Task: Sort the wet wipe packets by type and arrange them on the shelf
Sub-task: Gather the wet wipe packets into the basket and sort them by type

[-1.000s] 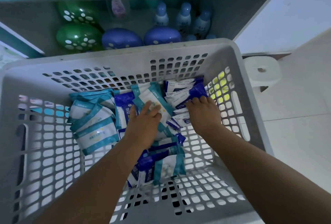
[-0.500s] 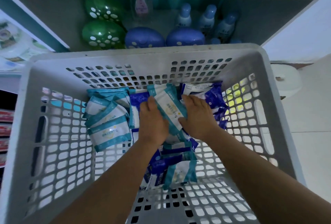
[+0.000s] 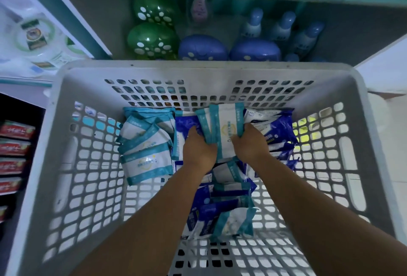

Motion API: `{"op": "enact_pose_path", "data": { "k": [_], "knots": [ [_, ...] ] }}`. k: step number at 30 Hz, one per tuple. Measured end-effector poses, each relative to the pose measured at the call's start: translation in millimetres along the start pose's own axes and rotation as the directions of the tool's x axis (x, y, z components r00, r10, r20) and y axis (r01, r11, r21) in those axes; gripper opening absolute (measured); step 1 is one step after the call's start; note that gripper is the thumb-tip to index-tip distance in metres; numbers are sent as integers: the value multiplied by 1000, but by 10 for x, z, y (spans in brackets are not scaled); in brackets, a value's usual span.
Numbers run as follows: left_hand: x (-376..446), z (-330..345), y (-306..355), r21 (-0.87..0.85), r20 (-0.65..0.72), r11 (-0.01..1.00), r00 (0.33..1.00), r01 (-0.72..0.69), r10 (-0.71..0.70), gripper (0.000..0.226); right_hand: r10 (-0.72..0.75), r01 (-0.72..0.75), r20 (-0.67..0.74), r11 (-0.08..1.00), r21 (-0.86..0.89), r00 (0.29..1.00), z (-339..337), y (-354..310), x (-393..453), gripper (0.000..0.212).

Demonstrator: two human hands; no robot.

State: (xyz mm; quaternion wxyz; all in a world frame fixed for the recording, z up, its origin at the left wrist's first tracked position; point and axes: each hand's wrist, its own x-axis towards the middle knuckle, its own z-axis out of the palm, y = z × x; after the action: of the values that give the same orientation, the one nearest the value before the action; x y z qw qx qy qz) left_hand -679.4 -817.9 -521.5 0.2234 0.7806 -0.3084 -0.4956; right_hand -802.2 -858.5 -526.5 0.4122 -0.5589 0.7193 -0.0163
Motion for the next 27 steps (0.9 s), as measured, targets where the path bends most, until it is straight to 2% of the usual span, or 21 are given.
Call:
{"op": "enact_pose_path", "data": {
  "k": [4,8,14,17,19,21,23,27],
  "knots": [
    [99,31,30,-44,0,999,1000,-10,10,37,-47,43,69,997,65,997,36,-23,-14,27],
    [127,23,62,-112,-42,994,999,5,-9,35,-111,106,47,990,94,993,-8,-32,-40,25],
    [53,-281,29,-100,-74,995,997,-2,-6,27,18,-16,-9,983,184,1000,-15,-75,6,30],
    [-35,-659,-56,96,-112,990,988,-100,110,25,-49,49,4,994,93,999,35,-116,18,18],
    [-86,-901,-175,300,-115,941,974,-155,197,27,-95,97,-45,994,57,995,58,-180,-11,13],
    [-93,-1092,-350,521,-92,839,967,-157,238,29,-175,180,-127,984,22,976,83,-264,-61,16],
    [-86,-1205,-542,684,-25,717,977,-138,212,39,-286,282,-192,958,-47,939,101,-363,-135,16],
    [-80,-1302,-779,843,107,501,974,-195,199,52,-487,459,-148,869,-184,861,159,-592,-298,18]
  ]
}}
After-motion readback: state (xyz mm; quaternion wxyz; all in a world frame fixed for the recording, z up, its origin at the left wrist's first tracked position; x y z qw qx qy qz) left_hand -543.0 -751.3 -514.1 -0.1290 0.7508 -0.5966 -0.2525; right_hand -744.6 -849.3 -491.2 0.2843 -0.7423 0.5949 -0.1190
